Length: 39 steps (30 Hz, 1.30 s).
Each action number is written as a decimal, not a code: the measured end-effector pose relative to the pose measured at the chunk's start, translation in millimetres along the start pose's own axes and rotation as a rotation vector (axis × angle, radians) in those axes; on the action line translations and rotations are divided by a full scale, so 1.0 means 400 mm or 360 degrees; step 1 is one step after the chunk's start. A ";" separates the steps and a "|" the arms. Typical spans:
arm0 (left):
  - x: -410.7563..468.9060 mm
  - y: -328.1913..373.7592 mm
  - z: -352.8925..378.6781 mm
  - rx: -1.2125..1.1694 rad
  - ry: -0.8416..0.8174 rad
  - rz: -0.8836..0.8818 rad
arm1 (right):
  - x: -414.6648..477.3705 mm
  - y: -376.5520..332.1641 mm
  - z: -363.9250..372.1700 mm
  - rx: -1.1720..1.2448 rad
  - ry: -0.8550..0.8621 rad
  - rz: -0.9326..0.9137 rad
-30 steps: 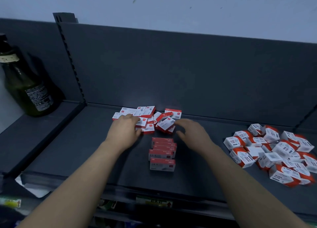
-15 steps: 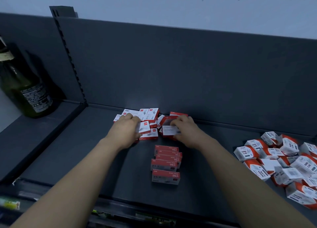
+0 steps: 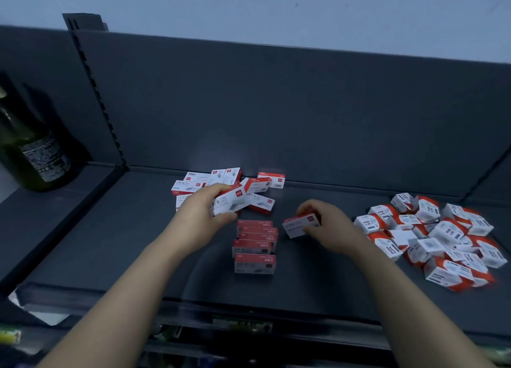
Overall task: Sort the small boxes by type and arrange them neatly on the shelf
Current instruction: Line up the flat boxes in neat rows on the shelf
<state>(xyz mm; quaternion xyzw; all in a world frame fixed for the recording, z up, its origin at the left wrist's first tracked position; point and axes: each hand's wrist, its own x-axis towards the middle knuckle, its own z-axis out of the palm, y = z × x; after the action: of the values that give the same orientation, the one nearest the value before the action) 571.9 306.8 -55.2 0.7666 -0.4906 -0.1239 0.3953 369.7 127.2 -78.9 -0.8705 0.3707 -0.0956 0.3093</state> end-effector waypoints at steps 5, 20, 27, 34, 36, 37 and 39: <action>-0.081 -0.013 0.006 -0.0120 -0.0261 0.0040 | -0.061 0.021 0.035 0.0037 0.0185 0.0033; -0.164 -0.024 0.091 0.0075 -0.0114 -0.0131 | -0.142 -0.008 0.070 0.0313 0.0015 0.0089; -0.170 -0.042 0.096 0.0034 -0.0077 -0.0205 | -0.164 -0.006 0.056 0.0720 -0.0085 0.0139; -0.169 -0.035 0.098 -0.0099 -0.0109 -0.0178 | -0.183 0.001 0.072 0.0643 -0.0121 0.0108; -0.171 -0.035 0.094 -0.0114 -0.0116 -0.0144 | -0.186 -0.012 0.079 0.0580 -0.0138 0.0075; -0.172 -0.038 0.091 -0.0126 -0.0119 -0.0135 | -0.188 -0.020 0.083 0.0579 -0.0156 0.0063; -0.174 -0.042 0.084 -0.0137 -0.0135 -0.0127 | -0.189 -0.035 0.096 0.0591 -0.0176 0.0050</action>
<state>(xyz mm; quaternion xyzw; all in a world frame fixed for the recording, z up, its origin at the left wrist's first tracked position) 529.6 353.2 -103.4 0.7619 -0.4701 -0.1930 0.4016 339.7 206.0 -96.0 -0.7964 0.3427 -0.1095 0.4861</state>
